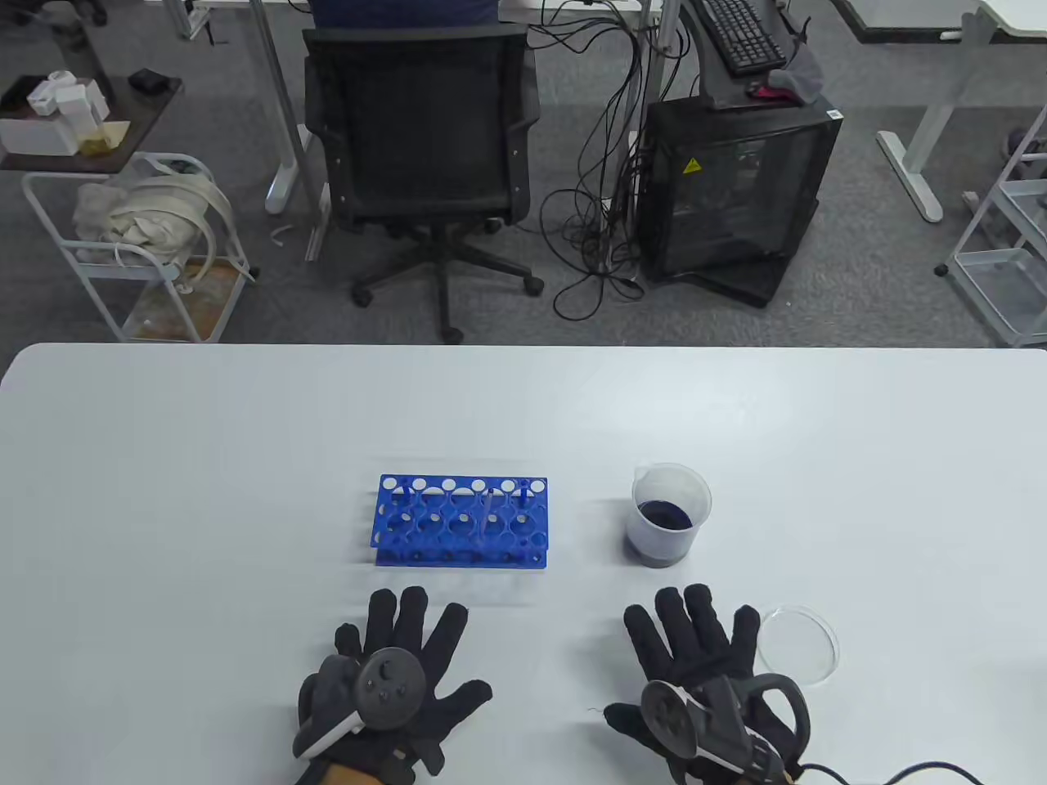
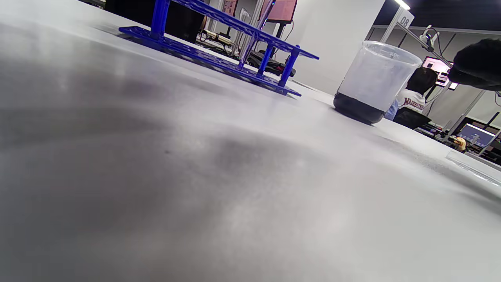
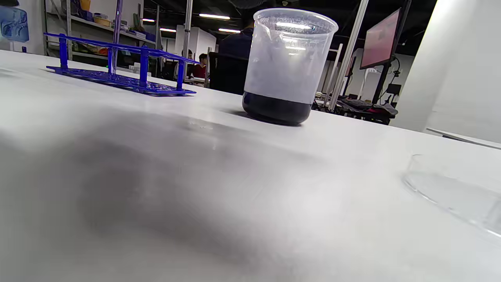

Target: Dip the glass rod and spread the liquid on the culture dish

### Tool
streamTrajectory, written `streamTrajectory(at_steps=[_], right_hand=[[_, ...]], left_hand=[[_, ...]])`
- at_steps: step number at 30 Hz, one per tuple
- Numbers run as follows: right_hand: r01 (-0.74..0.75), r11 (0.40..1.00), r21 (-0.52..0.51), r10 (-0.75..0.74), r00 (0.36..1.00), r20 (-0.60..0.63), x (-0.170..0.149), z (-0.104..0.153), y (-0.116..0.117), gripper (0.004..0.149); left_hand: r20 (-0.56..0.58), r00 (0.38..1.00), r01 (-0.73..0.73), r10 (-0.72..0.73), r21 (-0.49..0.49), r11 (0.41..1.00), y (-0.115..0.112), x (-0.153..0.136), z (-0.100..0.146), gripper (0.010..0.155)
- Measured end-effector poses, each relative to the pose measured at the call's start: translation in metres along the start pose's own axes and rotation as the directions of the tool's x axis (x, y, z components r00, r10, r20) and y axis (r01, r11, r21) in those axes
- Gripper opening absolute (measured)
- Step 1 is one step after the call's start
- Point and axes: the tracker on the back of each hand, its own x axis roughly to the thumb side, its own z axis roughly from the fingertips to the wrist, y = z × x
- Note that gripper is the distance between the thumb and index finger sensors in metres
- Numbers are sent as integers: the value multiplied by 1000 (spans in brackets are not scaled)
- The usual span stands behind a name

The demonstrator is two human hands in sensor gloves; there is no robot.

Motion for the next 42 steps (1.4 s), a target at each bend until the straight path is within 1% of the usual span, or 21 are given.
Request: streamTrajectory(at_steps=[6, 10, 13, 16, 19, 21, 22, 23, 24, 26, 27, 28, 30, 31, 32, 33, 35, 36, 37, 40, 42], right_hand=[[7, 1000, -11, -7, 1000, 10, 1, 2, -1, 98], [18, 1000, -9, -18, 1000, 7, -1, 2, -1, 98], [34, 999, -22, -34, 999, -18, -7, 1, -10, 98], [98, 990, -102, -108, 989, -98, -31, 2, -23, 99], [146, 982, -121, -168, 964, -205, -64, 4, -23, 101], [137, 987, -79, -154, 946, -285, -89, 2, -15, 101], [134, 989, -60, -146, 941, -305, -95, 1, -12, 102], [130, 992, -1, -121, 927, -355, -110, -4, -1, 102], [146, 985, 92, -98, 912, -398, -122, -9, 12, 103], [160, 957, 243, -35, 892, -451, -138, -15, 36, 103], [175, 948, 267, -38, 891, -452, -142, -17, 44, 101], [175, 951, 257, -39, 887, -460, -145, -18, 52, 99], [210, 937, 280, -72, 898, -433, -146, -22, 59, 93], [228, 938, 262, -92, 891, -444, -140, -21, 57, 89], [214, 944, 252, -91, 900, -426, -134, -22, 56, 88], [196, 948, 250, -92, 922, -376, -122, -24, 54, 89], [148, 952, 266, -80, 965, -251, -83, -32, 48, 90], [134, 954, 270, -75, 974, -216, -72, -34, 47, 90], [103, 958, 267, -70, 989, -131, -39, -39, 42, 89], [45, 965, 258, -61, 997, 52, 28, -49, 33, 90], [12, 966, 260, -40, 994, 102, 71, -52, 27, 91]], left_hand=[[-4, 1000, -30, 30, -26, 999, -1, -1, -1, 90], [-1, 1000, -19, 19, -18, 1000, 0, 0, 0, 90], [0, 1000, -27, 27, -14, 1000, 1, 0, 0, 90], [-4, 999, -35, 35, -16, 999, 1, -1, 1, 90], [-2, 1000, -30, 30, -12, 999, 1, -1, 0, 90], [4, 999, -32, 32, -2, 999, 2, -1, 2, 90], [4, 1000, -31, 31, 6, 999, 3, -1, 2, 90], [4, 1000, -30, 30, 13, 999, 4, -1, 3, 90], [5, 999, -37, 37, 17, 999, 5, -2, 3, 90], [9, 998, -55, 55, 24, 998, 7, -2, 4, 90], [13, 998, -58, 58, 27, 998, 8, -2, 4, 90], [17, 998, -59, 58, 29, 998, 8, -2, 4, 90], [22, 998, -58, 57, 33, 998, 8, -1, 5, 90], [24, 998, -59, 58, 34, 998, 9, -1, 5, 90], [26, 998, -59, 58, 35, 998, 9, 0, 5, 90], [28, 998, -59, 58, 35, 998, 9, 0, 5, 90], [30, 998, -61, 60, 32, 998, 8, 0, 5, 90], [31, 998, -60, 59, 30, 998, 8, 0, 5, 90], [32, 998, -60, 59, 27, 998, 8, 0, 5, 90], [29, 998, -55, 54, 20, 998, 6, 0, 5, 89], [27, 998, -59, 59, 15, 998, 6, 0, 5, 90]])
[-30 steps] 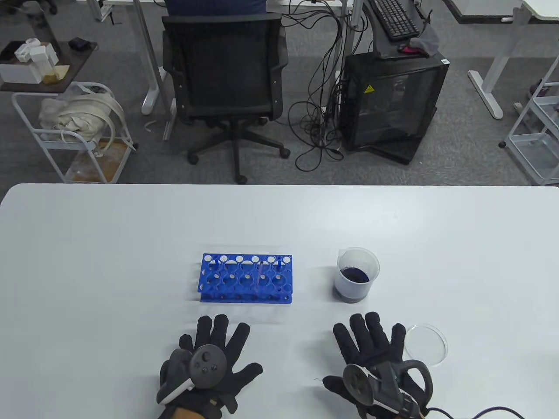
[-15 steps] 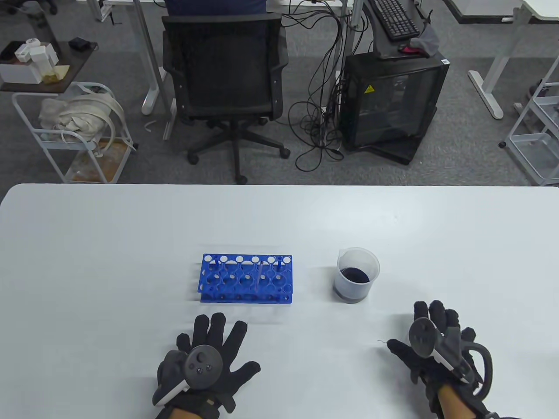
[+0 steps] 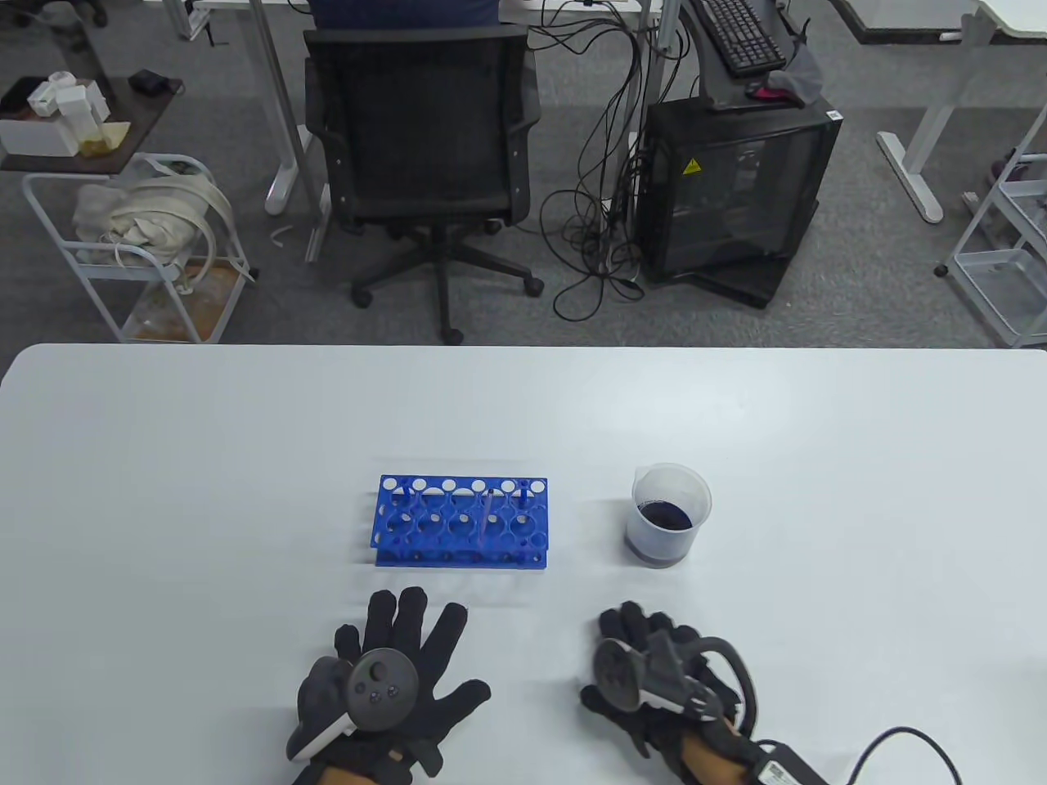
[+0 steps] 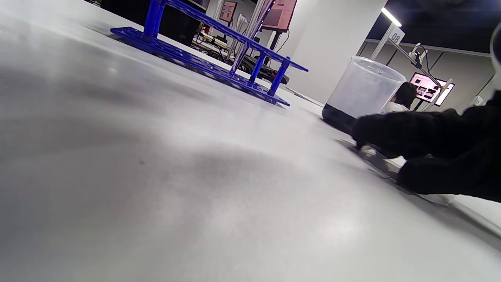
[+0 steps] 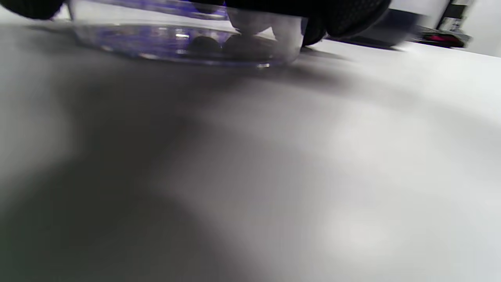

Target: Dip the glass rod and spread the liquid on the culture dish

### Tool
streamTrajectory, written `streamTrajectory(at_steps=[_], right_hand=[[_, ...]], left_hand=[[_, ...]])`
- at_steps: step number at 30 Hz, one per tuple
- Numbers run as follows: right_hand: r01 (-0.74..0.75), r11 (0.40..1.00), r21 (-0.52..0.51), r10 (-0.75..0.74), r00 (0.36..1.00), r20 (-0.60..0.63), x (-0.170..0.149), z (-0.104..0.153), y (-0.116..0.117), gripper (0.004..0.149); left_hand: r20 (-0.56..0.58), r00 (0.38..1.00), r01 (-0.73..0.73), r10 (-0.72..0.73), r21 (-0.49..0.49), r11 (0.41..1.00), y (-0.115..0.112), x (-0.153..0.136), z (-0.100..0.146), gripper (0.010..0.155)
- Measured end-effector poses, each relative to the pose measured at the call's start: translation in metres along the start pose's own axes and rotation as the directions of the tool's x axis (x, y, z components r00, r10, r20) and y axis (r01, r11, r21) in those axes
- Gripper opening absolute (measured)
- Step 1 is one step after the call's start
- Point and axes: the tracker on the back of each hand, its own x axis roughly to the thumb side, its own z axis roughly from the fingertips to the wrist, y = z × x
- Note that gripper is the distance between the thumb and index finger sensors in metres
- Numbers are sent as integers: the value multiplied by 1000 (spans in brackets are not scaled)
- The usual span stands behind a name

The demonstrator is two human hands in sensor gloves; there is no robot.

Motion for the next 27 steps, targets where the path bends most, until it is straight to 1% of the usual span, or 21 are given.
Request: streamTrajectory(at_steps=[2, 3, 6, 8, 9, 13, 15, 17, 18, 20, 22, 23, 25, 27], right_hand=[[-23, 1000, -8, 24, 998, 50, 31, -4, -4, 91], [-41, 999, -12, 41, 997, 60, 40, -6, -5, 91], [-64, 998, -21, 65, 997, 52, 44, -5, -6, 92], [-33, 996, -86, 36, 998, 41, 36, 0, -10, 94], [-28, 986, -161, 34, 999, 35, 30, 3, -15, 95], [-75, 959, -272, 76, 997, -9, 0, 18, -36, 97], [-83, 947, -312, 66, 996, -65, -26, 30, -41, 98], [-98, 951, -294, 59, 989, -139, -53, 40, -39, 100], [-117, 956, -271, 64, 979, -195, -69, 47, -34, 101], [-164, 960, -225, 101, 958, -269, -92, 54, -23, 103], [-183, 967, -178, 122, 944, -307, -106, 57, -15, 104], [-160, 972, -174, 100, 946, -308, -111, 57, -13, 104], [-119, 973, -198, 53, 950, -308, -114, 57, -12, 103], [-112, 968, -225, 39, 952, -305, -115, 58, -14, 103]], left_hand=[[0, 1000, -4, 4, -2, 1000, 0, 0, 0, 90], [0, 1000, -8, 8, -4, 1000, 0, 0, 0, 90], [0, 1000, -12, 12, -8, 1000, 0, 0, 0, 89], [-1, 1000, -14, 14, -1, 1000, 0, 0, 1, 89], [0, 1000, -23, 23, 6, 1000, 1, 0, 1, 90], [11, 999, -39, 39, 8, 999, 3, 1, 2, 90], [20, 1000, 7, -8, 15, 1000, 4, 5, 2, 90], [21, 999, 35, -35, 13, 999, 4, 7, 3, 90], [18, 999, 43, -43, 12, 999, 4, 8, 4, 90], [16, 999, 51, -51, 16, 999, 6, 9, 4, 90], [10, 998, 54, -54, 21, 998, 7, 8, 4, 90], [5, 998, 57, -57, 21, 998, 7, 8, 3, 90], [-12, 997, 73, -73, 16, 997, 8, 8, 1, 90], [-28, 996, 82, -81, 11, 997, 13, 6, -4, 90]])
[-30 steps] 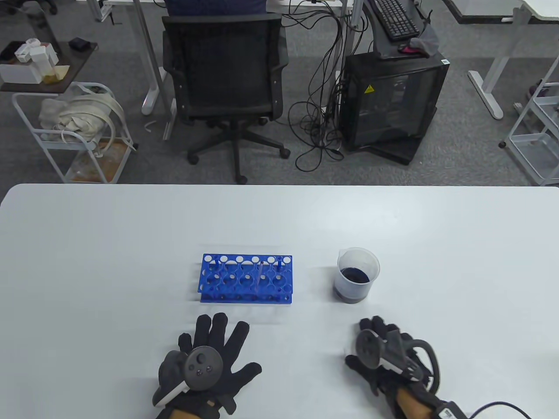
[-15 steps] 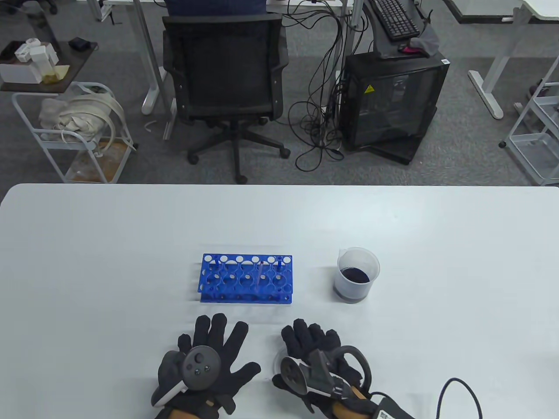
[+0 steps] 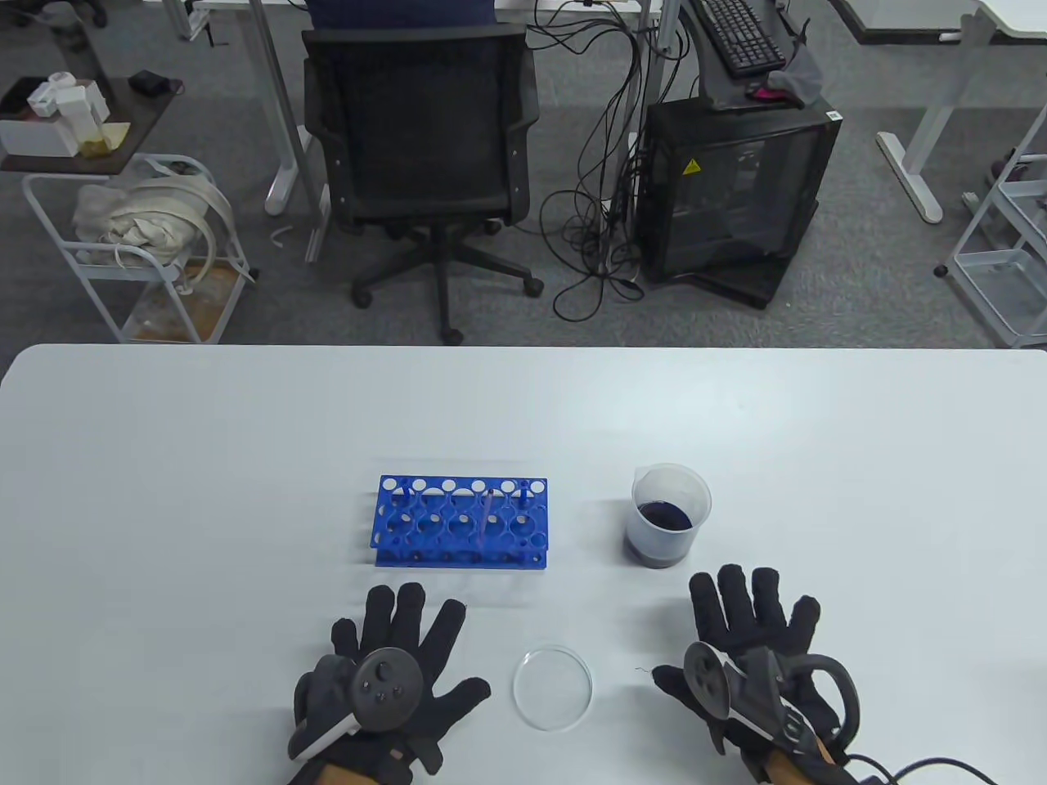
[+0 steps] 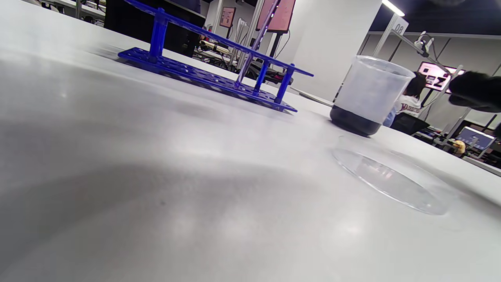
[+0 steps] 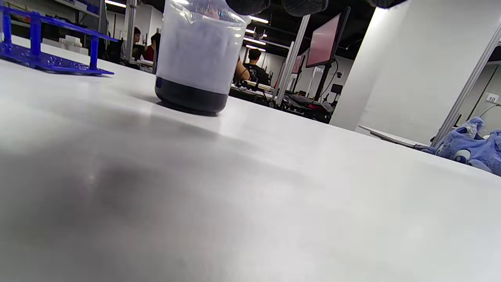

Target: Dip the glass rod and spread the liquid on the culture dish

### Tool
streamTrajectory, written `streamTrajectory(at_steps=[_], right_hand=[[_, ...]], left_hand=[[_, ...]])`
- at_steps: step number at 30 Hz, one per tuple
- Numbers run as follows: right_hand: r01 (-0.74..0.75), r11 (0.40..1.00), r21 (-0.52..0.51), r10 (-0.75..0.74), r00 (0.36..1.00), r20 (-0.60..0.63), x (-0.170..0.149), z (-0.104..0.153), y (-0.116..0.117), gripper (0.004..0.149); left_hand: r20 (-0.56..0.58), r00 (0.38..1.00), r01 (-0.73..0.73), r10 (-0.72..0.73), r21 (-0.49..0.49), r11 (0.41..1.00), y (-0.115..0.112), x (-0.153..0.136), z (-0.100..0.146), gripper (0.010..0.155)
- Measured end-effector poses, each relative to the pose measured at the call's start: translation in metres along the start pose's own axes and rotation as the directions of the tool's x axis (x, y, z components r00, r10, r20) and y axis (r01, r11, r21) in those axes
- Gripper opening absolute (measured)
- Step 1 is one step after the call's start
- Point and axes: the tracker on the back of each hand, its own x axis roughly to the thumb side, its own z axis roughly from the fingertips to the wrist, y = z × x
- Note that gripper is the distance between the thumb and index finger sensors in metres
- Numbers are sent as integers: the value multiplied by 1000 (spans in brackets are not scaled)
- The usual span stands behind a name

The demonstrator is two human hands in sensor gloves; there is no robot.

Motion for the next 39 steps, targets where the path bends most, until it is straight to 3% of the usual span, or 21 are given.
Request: streamTrajectory(at_steps=[4, 9, 11, 14, 19, 25, 29, 36, 39], right_hand=[[48, 999, -4, -48, 999, 12, 3, 0, -1, 102], [57, 998, -29, -57, 998, 17, 4, 2, -3, 102], [58, 998, -14, -57, 998, 18, 5, 2, -2, 102], [53, 999, 1, -53, 998, 23, 6, 1, 2, 102], [64, 998, 2, -64, 997, 30, 7, 2, 2, 102], [72, 997, -2, -72, 997, 34, 7, 3, 2, 101], [92, 996, -8, -91, 995, 38, 7, 5, 1, 101], [80, 997, 9, -80, 995, 54, 13, 4, 4, 101], [73, 997, 9, -73, 995, 63, 17, 5, 4, 101]], left_hand=[[-59, 998, 4, -1, 51, 999, 30, -10, -21, 97], [-59, 992, -95, 114, 265, 960, 73, -17, -62, 105], [19, 978, -204, 207, 274, 940, 74, -13, -85, 102], [3, 955, -290, 297, 229, 929, 66, -5, -109, 92], [-62, 982, -161, 179, 228, 960, 50, 6, -132, 69], [-57, 977, -182, 204, 264, 947, 42, 4, -136, 48], [-40, 977, -189, 210, 296, 936, 46, 6, -130, 45], [161, 954, -300, 254, 449, 842, 94, 30, -86, 45], [289, 921, -367, 261, 422, 829, 100, 58, -60, 46]])
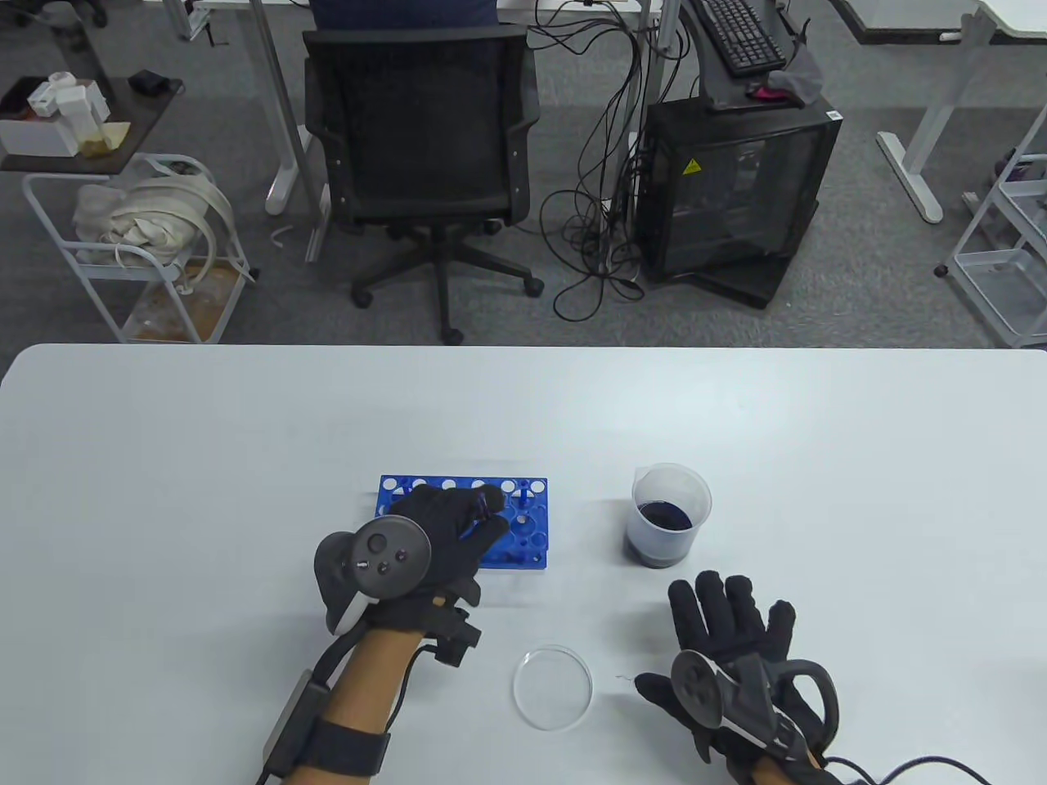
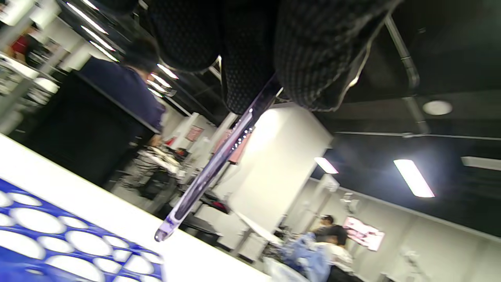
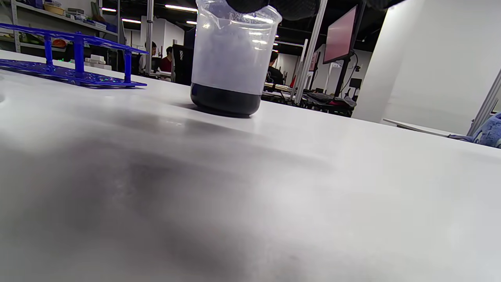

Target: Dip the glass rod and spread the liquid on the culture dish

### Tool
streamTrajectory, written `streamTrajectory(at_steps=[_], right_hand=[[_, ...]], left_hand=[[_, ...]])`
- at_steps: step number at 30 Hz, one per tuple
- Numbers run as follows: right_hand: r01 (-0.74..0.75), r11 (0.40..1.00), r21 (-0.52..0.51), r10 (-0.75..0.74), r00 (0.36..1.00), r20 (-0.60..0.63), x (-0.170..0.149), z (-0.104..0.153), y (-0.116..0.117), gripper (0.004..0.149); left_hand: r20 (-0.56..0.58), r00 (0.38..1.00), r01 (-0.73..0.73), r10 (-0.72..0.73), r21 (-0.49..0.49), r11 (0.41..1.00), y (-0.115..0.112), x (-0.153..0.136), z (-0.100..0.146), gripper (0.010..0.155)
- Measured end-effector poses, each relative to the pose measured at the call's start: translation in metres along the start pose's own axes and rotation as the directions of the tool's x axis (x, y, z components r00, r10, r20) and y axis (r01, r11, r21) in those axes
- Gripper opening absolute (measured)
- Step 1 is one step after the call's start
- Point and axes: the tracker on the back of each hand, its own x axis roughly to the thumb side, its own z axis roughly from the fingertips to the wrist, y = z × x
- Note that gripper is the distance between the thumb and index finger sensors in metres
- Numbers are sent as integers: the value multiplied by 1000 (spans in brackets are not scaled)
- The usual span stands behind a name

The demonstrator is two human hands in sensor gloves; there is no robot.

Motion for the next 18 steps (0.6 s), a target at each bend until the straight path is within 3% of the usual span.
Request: streamTrajectory(at_steps=[2, 5, 9, 12, 14, 18], right_hand=[[1, 1000, -3, -1, 1000, 3, 1, 1, 0, 101], [3, 1000, -10, -3, 1000, 6, 2, 2, -1, 101], [3, 1000, -3, -3, 1000, 16, 2, 2, -1, 102], [49, 999, 10, -49, 999, -4, -1, 2, -7, 103], [114, 993, 3, -114, 993, 11, 0, 2, -19, 103], [301, 942, -151, -281, 950, 139, 21, 7, -63, 99]], left_hand=[[50, 998, -39, 41, -42, 998, -7, 16, 11, 47], [108, 992, -54, 71, -147, 988, -38, 33, 38, 47], [145, 989, 18, 16, -228, 974, -76, 31, 60, 48], [131, 991, 24, 13, -280, 960, -88, 25, 63, 47], [116, 993, 4, 31, -289, 957, -90, 24, 62, 47], [123, 992, -1, 37, -280, 960, -87, 25, 62, 47]])
